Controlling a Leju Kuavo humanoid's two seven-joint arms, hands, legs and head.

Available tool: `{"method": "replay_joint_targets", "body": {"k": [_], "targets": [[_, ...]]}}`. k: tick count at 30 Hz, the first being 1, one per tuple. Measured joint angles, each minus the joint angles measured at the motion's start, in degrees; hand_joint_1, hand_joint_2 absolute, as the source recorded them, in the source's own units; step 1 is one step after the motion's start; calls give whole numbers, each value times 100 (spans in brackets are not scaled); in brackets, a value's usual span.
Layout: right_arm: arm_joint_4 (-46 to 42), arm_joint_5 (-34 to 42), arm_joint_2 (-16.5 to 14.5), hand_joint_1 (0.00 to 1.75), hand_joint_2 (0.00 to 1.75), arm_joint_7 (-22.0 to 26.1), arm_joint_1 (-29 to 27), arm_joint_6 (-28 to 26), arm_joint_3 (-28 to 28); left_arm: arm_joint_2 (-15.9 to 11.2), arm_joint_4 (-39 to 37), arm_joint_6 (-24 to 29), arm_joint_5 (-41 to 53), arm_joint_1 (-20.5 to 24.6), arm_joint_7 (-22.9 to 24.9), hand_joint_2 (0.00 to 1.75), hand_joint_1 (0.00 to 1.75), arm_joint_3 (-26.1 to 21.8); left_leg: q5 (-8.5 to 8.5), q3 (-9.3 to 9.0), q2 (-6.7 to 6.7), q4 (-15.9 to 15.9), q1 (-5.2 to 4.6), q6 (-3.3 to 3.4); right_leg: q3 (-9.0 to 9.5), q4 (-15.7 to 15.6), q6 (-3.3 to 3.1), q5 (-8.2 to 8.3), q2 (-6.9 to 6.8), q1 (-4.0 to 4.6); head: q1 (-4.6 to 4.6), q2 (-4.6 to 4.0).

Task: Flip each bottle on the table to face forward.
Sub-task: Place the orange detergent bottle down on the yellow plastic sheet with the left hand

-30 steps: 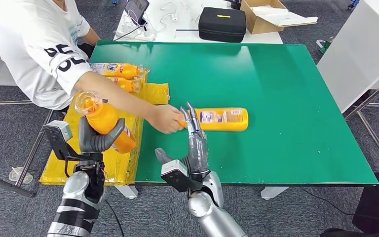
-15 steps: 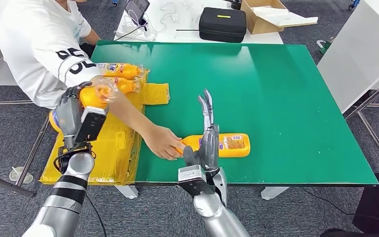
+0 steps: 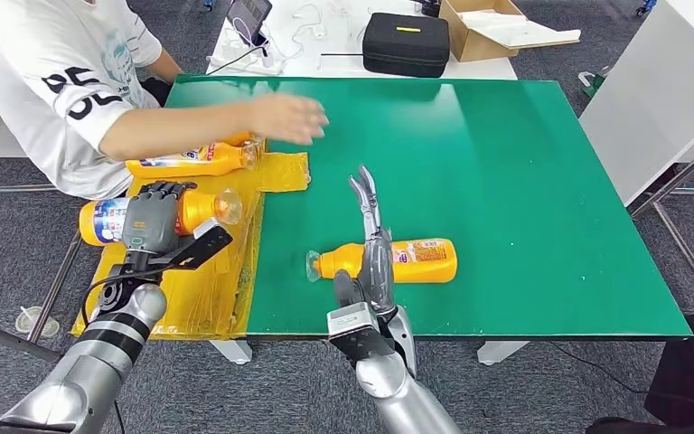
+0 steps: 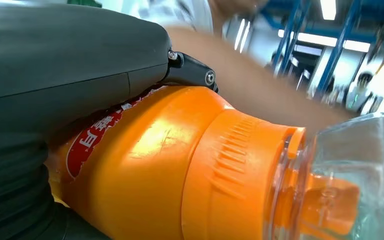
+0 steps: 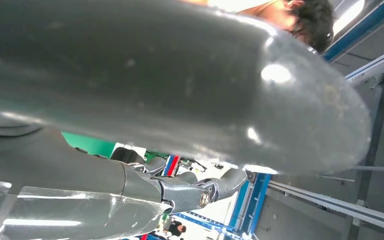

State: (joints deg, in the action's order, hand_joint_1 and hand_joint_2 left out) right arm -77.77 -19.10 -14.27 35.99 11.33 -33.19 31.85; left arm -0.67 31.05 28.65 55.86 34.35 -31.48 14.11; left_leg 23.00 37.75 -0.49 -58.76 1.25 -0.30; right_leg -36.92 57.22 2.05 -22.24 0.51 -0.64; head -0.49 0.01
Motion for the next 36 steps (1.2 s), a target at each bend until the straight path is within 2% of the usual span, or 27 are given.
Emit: {"method": "replay_joint_targets", "body": {"k": [10,17,23,28,29,30,32,33,34,36], "targets": [[0,144,27,0,0,-8,-1,203,8,-321,-481,-440,-5,-9,96,175,175,-33,-1,1,0,0,1,0,-1,1,0,0,0,1,1,0],[4,232,33,0,0,-26,0,344,15,-398,-738,-1117,256,-20,110,175,175,-4,-1,2,-1,0,0,0,-1,0,0,0,-1,0,1,-1],[9,238,33,0,0,-26,0,368,17,-423,-833,-1298,328,7,111,175,175,45,-1,0,-1,0,0,0,-1,0,0,0,-1,0,1,0],[54,315,33,0,0,-24,2,517,16,-454,-892,-1925,539,109,106,175,175,201,-1,-3,-3,0,1,0,5,0,0,0,-2,0,1,0],[69,350,33,0,0,-24,3,562,15,-461,-902,-2045,566,136,82,175,155,237,-1,-4,-4,0,1,0,7,0,0,0,-2,0,1,0],[85,384,33,0,0,-24,5,606,13,-467,-909,-2147,580,158,44,175,120,270,-1,-5,-5,0,0,0,8,0,0,0,-2,0,1,1],[126,433,32,0,0,-21,7,683,11,-473,-917,-2308,562,187,-74,175,32,325,-1,-8,-5,1,0,0,12,0,0,0,-2,-1,1,1],[147,446,31,0,0,-19,8,711,10,-475,-920,-2373,538,193,-138,131,8,348,-1,-9,-6,1,0,0,14,0,0,0,-3,-1,1,0],[169,454,30,0,0,-17,10,735,10,-476,-921,-2437,505,198,-202,87,0,371,-1,-11,-7,1,0,0,16,0,0,0,-3,-1,1,-1],[212,461,25,0,0,-11,19,778,10,-476,-922,-2608,398,202,-342,0,0,400,-1,-13,-9,1,-1,0,20,0,0,0,-5,-1,1,-1]]}}
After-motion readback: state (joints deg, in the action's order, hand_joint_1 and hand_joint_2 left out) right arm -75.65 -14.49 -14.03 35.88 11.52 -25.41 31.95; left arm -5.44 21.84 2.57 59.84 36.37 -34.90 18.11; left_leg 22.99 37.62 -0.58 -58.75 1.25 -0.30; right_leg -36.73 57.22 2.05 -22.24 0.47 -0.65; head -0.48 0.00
